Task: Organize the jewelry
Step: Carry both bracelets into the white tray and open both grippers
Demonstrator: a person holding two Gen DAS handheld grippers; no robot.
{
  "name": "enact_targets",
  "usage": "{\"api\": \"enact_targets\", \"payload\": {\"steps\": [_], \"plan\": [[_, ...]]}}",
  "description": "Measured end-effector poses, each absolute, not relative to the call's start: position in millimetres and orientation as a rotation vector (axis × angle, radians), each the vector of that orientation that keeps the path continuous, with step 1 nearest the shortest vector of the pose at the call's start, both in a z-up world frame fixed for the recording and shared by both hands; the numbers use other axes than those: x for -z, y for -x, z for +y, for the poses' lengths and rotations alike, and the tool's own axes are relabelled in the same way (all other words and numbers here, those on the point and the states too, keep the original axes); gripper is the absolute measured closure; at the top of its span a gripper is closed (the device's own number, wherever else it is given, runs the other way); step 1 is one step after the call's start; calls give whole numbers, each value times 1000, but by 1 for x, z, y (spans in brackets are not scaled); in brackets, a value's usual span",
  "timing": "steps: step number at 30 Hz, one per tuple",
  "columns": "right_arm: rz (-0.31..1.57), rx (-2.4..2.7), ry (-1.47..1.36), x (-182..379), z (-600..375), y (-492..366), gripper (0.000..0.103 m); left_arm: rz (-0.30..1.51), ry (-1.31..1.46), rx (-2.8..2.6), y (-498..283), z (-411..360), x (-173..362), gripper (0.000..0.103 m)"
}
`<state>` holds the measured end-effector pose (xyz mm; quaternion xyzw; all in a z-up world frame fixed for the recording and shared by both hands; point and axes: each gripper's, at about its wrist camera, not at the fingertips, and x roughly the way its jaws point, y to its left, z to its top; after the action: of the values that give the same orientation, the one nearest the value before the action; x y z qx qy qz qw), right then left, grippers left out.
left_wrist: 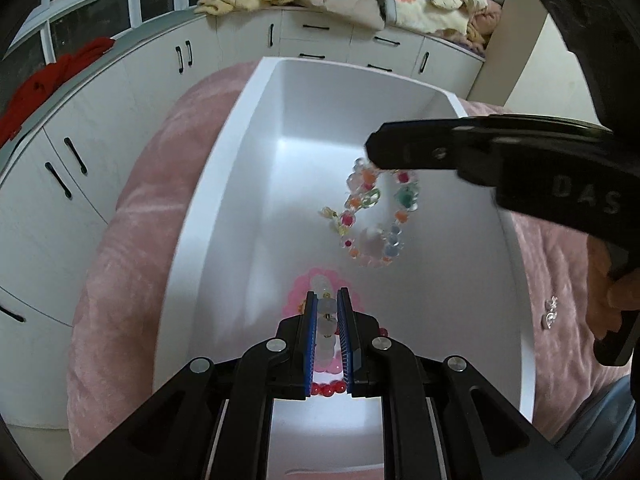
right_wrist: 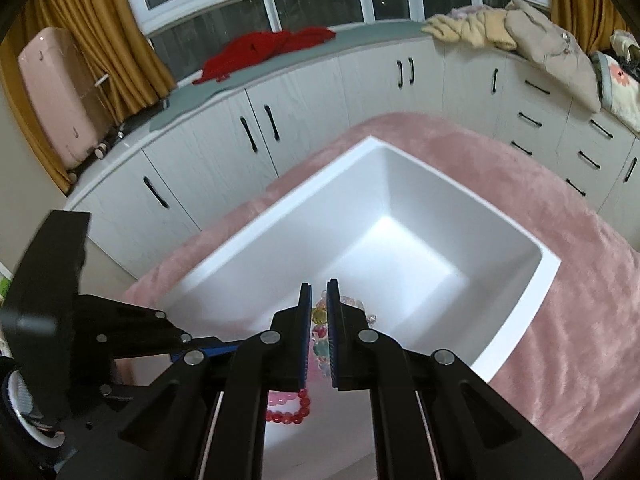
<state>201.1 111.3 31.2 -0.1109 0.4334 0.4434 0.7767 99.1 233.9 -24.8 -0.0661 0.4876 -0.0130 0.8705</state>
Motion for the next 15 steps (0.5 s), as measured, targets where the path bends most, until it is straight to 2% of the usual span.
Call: {"api": "enact_targets", "payload": {"steps": [9, 15], "plan": [[998, -943, 267, -3, 121, -206, 95, 1067, 108, 37, -109, 226, 41, 85], [1010, -948, 292, 2, 124, -204, 93, 1074, 87, 48, -112, 216, 46, 67]]}}
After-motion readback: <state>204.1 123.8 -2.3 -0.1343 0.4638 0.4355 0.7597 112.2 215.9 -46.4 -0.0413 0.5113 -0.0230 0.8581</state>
